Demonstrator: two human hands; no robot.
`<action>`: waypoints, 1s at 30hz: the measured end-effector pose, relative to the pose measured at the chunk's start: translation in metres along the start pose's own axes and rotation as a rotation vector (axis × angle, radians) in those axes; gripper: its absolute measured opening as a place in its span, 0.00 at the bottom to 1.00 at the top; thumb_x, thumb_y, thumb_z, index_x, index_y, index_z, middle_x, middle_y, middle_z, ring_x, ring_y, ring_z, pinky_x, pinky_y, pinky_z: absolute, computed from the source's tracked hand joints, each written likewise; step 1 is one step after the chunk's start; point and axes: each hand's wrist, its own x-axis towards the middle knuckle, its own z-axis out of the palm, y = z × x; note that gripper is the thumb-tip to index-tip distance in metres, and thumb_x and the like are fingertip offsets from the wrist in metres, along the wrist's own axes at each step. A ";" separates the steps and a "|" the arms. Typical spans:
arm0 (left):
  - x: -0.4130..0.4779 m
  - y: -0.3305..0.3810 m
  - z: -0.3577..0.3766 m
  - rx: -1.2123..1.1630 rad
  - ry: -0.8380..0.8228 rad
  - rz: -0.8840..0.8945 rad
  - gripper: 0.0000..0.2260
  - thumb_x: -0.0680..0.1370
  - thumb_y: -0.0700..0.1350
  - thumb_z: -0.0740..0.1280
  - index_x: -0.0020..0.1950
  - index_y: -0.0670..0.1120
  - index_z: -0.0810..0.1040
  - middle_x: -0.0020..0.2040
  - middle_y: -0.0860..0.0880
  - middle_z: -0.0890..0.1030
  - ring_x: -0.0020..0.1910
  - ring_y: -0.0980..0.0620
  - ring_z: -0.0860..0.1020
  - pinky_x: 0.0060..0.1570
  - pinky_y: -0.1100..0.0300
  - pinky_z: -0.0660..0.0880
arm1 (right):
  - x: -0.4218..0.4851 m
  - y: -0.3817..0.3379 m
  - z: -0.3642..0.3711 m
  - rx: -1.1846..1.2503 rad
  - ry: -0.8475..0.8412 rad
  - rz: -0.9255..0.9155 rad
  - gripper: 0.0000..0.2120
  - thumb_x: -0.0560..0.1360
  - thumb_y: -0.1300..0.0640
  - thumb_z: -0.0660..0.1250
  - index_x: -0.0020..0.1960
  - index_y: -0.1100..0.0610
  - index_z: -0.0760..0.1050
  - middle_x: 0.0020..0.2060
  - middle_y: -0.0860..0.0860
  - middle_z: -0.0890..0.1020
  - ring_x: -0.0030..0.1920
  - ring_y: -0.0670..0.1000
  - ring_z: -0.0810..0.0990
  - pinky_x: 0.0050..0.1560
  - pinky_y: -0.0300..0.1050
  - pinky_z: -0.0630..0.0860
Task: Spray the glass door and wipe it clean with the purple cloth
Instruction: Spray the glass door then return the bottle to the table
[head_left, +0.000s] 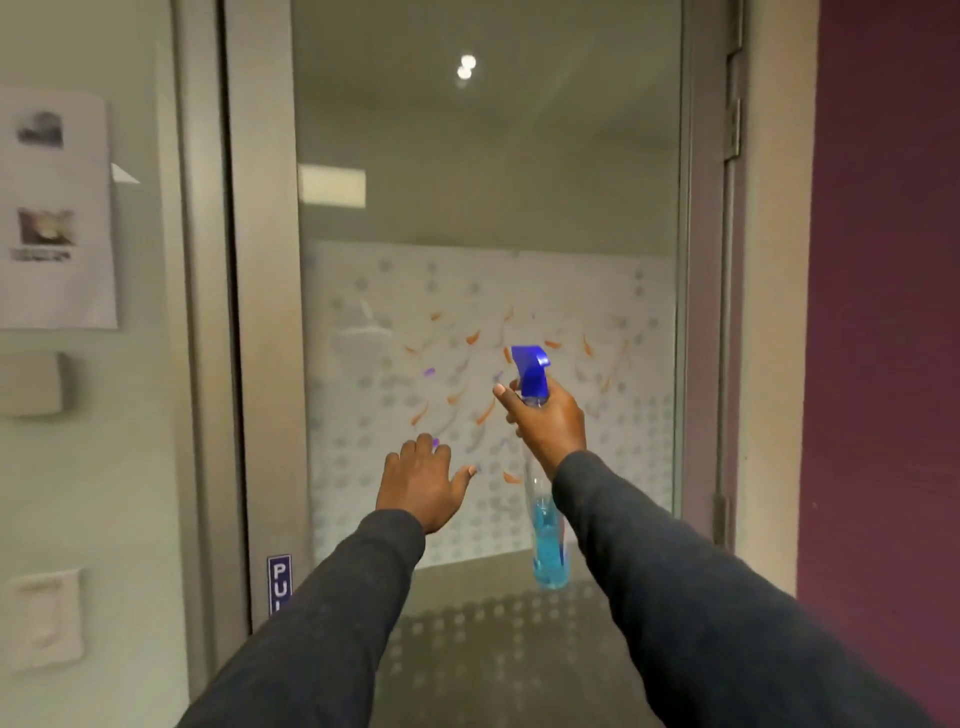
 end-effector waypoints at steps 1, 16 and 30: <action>0.007 -0.001 -0.009 0.007 0.027 -0.010 0.27 0.83 0.64 0.51 0.71 0.48 0.73 0.72 0.44 0.72 0.67 0.43 0.71 0.64 0.47 0.68 | 0.010 -0.012 0.002 0.002 -0.006 -0.018 0.12 0.75 0.43 0.73 0.52 0.49 0.79 0.45 0.51 0.85 0.48 0.53 0.85 0.53 0.53 0.83; 0.017 0.007 -0.044 0.110 0.078 -0.015 0.26 0.84 0.62 0.49 0.68 0.47 0.74 0.67 0.45 0.74 0.64 0.44 0.72 0.62 0.48 0.68 | 0.076 -0.041 -0.074 -0.009 0.371 0.060 0.14 0.76 0.43 0.70 0.46 0.54 0.76 0.40 0.52 0.81 0.42 0.55 0.80 0.47 0.47 0.77; -0.004 0.027 -0.046 0.118 0.053 -0.023 0.26 0.84 0.62 0.49 0.69 0.47 0.73 0.69 0.44 0.73 0.67 0.43 0.71 0.64 0.47 0.67 | 0.037 -0.005 -0.128 -0.027 0.086 0.113 0.16 0.77 0.48 0.72 0.52 0.61 0.79 0.44 0.58 0.83 0.45 0.58 0.83 0.46 0.50 0.81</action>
